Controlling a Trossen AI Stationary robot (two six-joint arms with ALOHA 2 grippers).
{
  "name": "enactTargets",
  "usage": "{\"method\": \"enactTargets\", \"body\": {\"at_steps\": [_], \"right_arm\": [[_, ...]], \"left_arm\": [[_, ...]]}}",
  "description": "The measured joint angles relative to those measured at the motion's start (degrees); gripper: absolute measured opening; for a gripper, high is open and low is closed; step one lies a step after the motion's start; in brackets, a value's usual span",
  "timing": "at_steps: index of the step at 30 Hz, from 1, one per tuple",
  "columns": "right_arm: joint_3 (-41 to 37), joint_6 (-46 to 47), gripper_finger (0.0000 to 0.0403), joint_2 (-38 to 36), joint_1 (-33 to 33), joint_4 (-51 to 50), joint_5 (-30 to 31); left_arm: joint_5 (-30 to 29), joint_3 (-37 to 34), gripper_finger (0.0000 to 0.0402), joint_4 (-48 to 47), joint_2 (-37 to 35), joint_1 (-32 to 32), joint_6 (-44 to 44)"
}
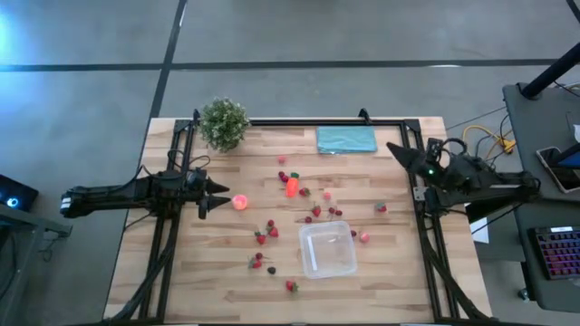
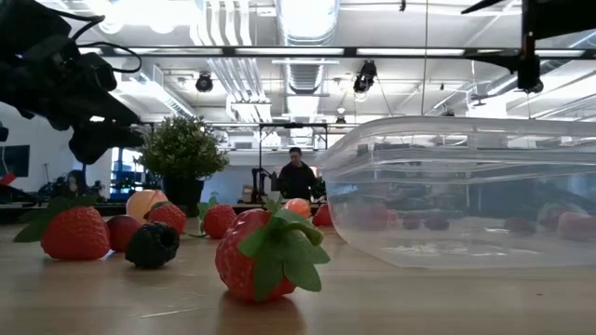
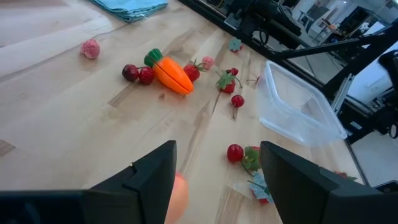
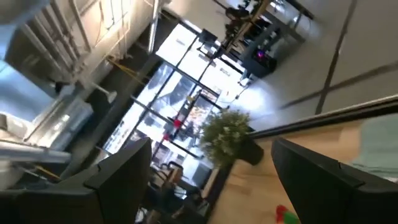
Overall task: Pick and placing Produce into tupperware
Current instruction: Put the red strawberry into the transparent container
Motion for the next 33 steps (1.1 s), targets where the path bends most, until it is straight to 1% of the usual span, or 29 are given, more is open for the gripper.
{"method": "enactTargets", "body": {"at_steps": [3, 6, 9, 10, 14, 16, 17, 18, 20, 23, 25, 28, 33], "right_arm": [[0.06, -0.35, 0.0322, 4.41, 0.03, 0.28, -0.03], [1.32, -0.58, 0.0322, 8.78, -0.01, 0.34, 0.09], [3.20, 0.57, 0.0322, 12.10, -0.07, 0.29, 0.39], [4.05, 1.44, 0.0322, 12.90, -0.07, 0.26, -0.37], [7.69, 1.20, 0.0322, 15.37, -0.07, -2.58, -6.29], [10.47, 1.35, 0.0322, 16.18, -0.09, -8.40, -9.01], [12.35, 1.79, 0.0322, 16.56, -0.09, -13.04, -10.29], [14.56, 2.88, 0.0322, 16.93, -0.08, -19.55, -11.13], [19.75, 6.42, 0.0322, 18.22, -0.08, -35.75, -12.09], [26.79, 13.07, 0.0322, 22.26, -0.08, -60.04, -13.12], [30.02, 15.23, 0.0322, 25.56, -0.09, -69.64, -15.97], [32.28, 15.80, 0.0322, 30.55, -0.07, -76.34, -20.95], [30.67, 13.84, 0.0322, 40.00, -0.07, -76.60, -29.00]], "left_arm": [[-1.72, -0.01, 0.0217, 0.04, 0.01, 0.00, 7.44], [-1.87, -0.02, 0.0217, 0.24, -0.02, 0.00, 13.37], [-1.90, -0.03, 0.0217, 0.28, -0.02, 0.00, 14.34], [-1.92, -0.03, 0.0217, 0.31, -0.02, 0.00, 14.27], [-1.94, -0.03, 0.0217, 0.33, 0.00, 0.00, 14.25], [-1.94, -0.03, 0.0217, 0.35, -0.02, 0.00, 14.23], [-1.95, -0.03, 0.0217, 0.36, -0.02, 0.00, 14.21], [-1.96, -0.03, 0.0217, 0.35, 0.00, 0.00, 14.20], [-1.96, -0.03, 0.0217, 0.37, -0.02, 0.00, 14.19], [-1.99, -0.03, 0.0217, 0.39, -0.02, 0.00, 14.17], [-1.99, -0.03, 0.0217, 0.39, -0.02, -0.02, 14.16], [-1.99, -0.03, 0.0217, 0.39, -0.02, 0.00, 14.16], [-1.99, -0.03, 0.0217, 0.40, -0.02, 0.00, 14.16]]}}
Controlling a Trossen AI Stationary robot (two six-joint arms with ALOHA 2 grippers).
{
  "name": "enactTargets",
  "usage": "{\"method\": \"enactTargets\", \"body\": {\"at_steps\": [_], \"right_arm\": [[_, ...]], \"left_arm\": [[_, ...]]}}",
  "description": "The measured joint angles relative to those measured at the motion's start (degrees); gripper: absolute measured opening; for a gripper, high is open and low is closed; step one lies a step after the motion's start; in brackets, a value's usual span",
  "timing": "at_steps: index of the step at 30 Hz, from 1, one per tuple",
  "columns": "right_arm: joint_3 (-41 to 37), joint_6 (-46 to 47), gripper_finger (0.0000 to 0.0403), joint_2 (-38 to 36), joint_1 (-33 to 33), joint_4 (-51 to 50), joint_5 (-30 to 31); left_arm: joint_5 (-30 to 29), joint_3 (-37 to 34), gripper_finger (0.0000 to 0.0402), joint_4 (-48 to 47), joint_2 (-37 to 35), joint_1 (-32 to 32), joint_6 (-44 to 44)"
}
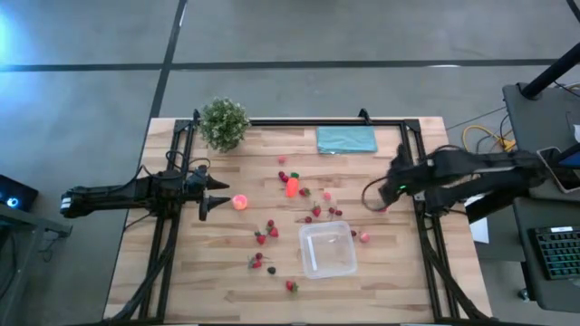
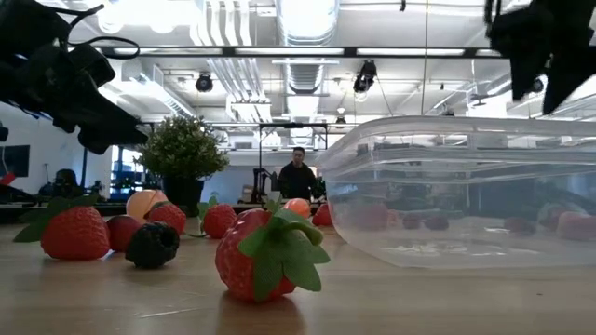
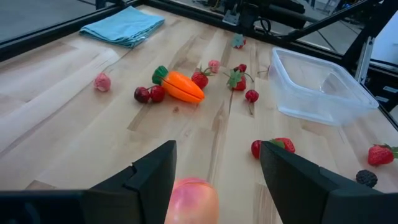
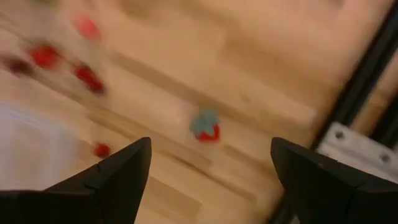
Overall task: Pick and placing Produce into tupperware
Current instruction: Put the red strawberry into the transparent container
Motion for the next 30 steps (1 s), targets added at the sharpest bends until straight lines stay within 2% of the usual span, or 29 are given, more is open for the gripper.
{"method": "enactTargets", "body": {"at_steps": [4, 8, 22, 30], "right_arm": [[-3.08, -1.32, 0.0322, 6.94, -0.03, 0.14, -4.38], [-6.06, -2.51, 0.0322, 9.86, -0.15, 3.47, -7.65], [-19.03, -6.11, 0.0322, 10.87, -3.05, 22.71, -9.81], [-22.00, -5.88, 0.0322, 14.31, -3.04, 25.10, -7.43]], "left_arm": [[0.00, 0.00, 0.0217, 0.02, 0.00, 0.00, 0.00], [0.00, 0.00, 0.0217, 0.02, 0.00, -0.02, 0.00], [-0.02, 0.00, 0.0217, 0.03, 0.01, -0.01, 0.00], [-0.02, 0.00, 0.0217, 0.04, 0.01, -0.02, 0.00]]}}
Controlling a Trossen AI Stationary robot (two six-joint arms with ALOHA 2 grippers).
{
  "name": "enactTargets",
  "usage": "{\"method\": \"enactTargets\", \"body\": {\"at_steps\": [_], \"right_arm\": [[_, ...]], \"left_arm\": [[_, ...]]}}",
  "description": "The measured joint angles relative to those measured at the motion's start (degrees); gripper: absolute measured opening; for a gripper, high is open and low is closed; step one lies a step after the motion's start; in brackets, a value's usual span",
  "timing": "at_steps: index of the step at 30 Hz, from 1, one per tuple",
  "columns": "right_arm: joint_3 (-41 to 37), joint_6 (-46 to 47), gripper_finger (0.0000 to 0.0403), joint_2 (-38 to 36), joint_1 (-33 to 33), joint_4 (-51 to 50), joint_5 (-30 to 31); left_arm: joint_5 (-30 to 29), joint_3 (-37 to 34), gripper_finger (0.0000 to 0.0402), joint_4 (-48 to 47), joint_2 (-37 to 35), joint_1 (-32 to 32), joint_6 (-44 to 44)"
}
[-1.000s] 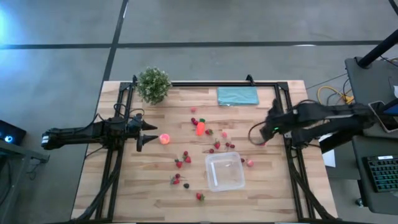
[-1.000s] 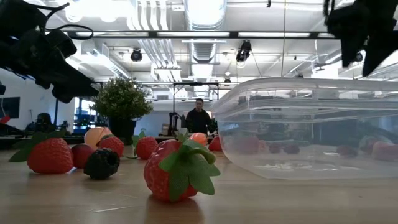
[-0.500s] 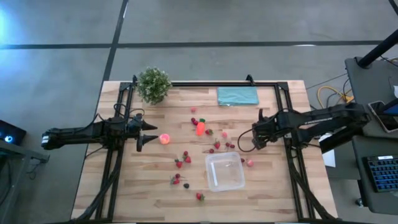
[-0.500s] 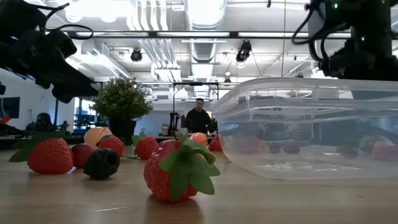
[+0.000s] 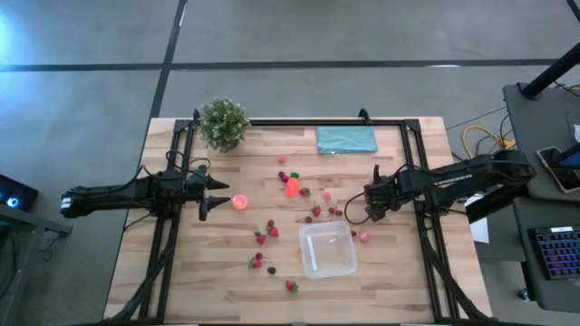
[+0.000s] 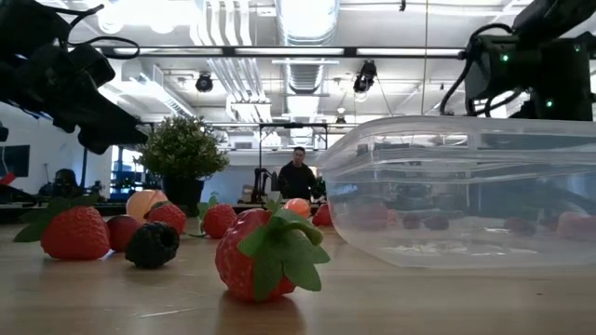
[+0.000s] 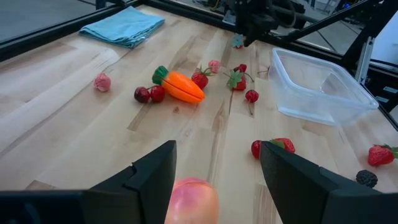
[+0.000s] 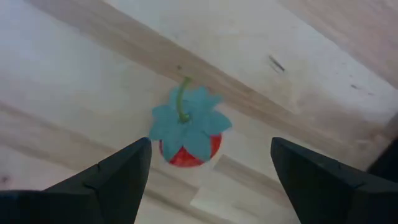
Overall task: Pick and placing Produce into tupperware
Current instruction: Put the red strawberry into the transparent container
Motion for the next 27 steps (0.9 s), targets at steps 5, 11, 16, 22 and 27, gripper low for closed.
{"method": "enactTargets", "body": {"at_steps": [5, 11, 16, 22, 27], "right_arm": [[-0.26, -0.24, 0.0305, 2.37, 0.00, 4.08, 0.18], [0.45, -0.97, 0.0261, 5.69, 0.02, 5.57, 0.38], [0.63, -1.17, 0.0222, 7.22, 0.04, 5.78, 0.17], [0.45, -1.17, 0.0177, 5.99, 0.04, 6.13, 0.05], [0.17, -0.85, 0.0142, 4.75, 0.02, 4.46, 0.67]], "left_arm": [[0.00, 0.00, 0.0217, 0.00, -0.01, 0.02, 0.00], [0.00, 0.00, 0.0217, -0.01, -0.01, 0.02, 0.00], [0.00, 0.00, 0.0217, 0.00, -0.01, 0.01, 0.00], [0.00, 0.00, 0.0217, -0.01, 0.01, 0.01, 0.00], [0.00, 0.00, 0.0217, -0.02, -0.01, 0.01, 0.00]]}}
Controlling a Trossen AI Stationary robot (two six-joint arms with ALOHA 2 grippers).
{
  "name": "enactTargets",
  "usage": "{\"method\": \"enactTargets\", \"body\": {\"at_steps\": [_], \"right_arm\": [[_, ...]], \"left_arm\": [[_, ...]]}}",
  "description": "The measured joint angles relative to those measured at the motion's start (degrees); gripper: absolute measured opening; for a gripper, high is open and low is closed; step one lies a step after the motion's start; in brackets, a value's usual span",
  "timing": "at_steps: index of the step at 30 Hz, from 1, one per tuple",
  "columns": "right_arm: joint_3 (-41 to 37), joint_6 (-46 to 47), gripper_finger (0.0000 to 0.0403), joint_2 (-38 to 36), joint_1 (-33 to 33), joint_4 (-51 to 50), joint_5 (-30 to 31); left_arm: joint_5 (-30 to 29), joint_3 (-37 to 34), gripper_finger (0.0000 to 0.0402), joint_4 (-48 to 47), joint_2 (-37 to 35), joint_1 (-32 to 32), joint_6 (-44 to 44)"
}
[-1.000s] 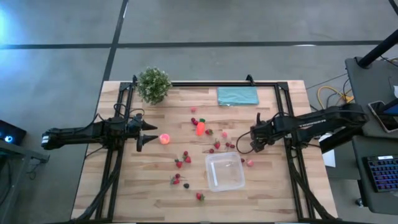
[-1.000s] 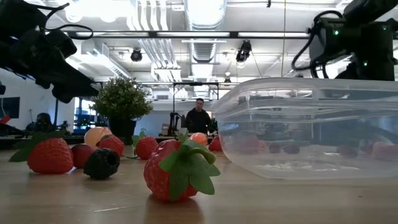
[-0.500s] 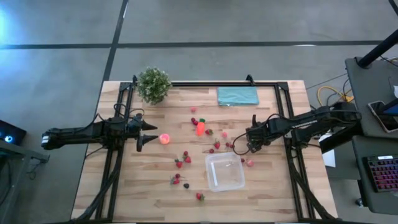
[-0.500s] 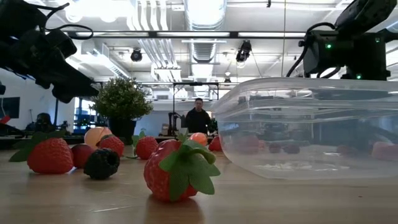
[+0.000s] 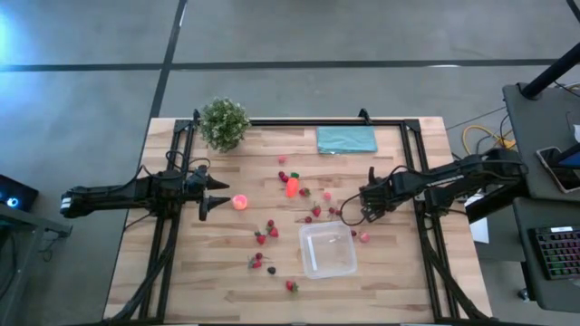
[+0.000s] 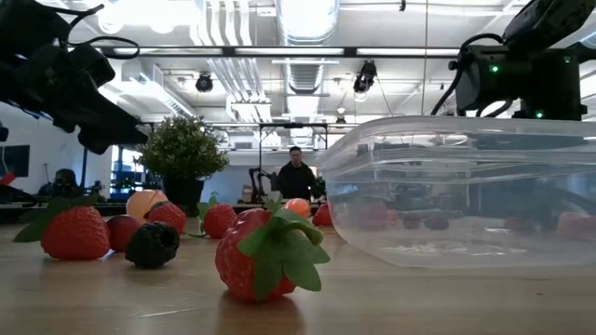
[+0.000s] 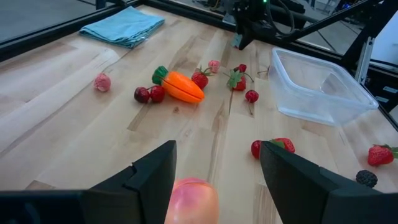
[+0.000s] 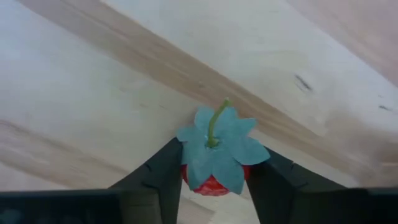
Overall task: Pick and placing Produce into tupperware
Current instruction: Put the red strawberry into the transparent container
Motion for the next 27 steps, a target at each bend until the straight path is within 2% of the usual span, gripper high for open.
{"method": "enactTargets", "body": {"at_steps": [5, 11, 19, 21, 27], "right_arm": [[-0.03, 0.17, 0.0130, -0.04, 0.00, 0.15, -0.08], [2.62, -1.65, 0.0156, -1.17, 0.16, 0.71, -3.20], [17.48, -11.91, 0.0137, -2.93, 1.67, 1.33, -10.97], [21.62, -14.76, 0.0140, -2.01, 3.15, 1.79, -12.85], [30.44, -19.43, 0.0156, 4.98, 8.14, 1.58, -12.75]], "left_arm": [[0.02, 0.00, 0.0217, 0.00, 0.00, 0.01, 0.00], [0.00, 0.00, 0.0217, 0.02, 0.00, 0.01, 0.00], [0.01, 0.00, 0.0217, 0.00, 0.00, 0.00, 0.00], [0.01, 0.00, 0.0217, 0.00, 0.01, 0.00, 0.00], [0.00, 0.02, 0.0217, 0.00, 0.02, 0.02, 0.00]]}}
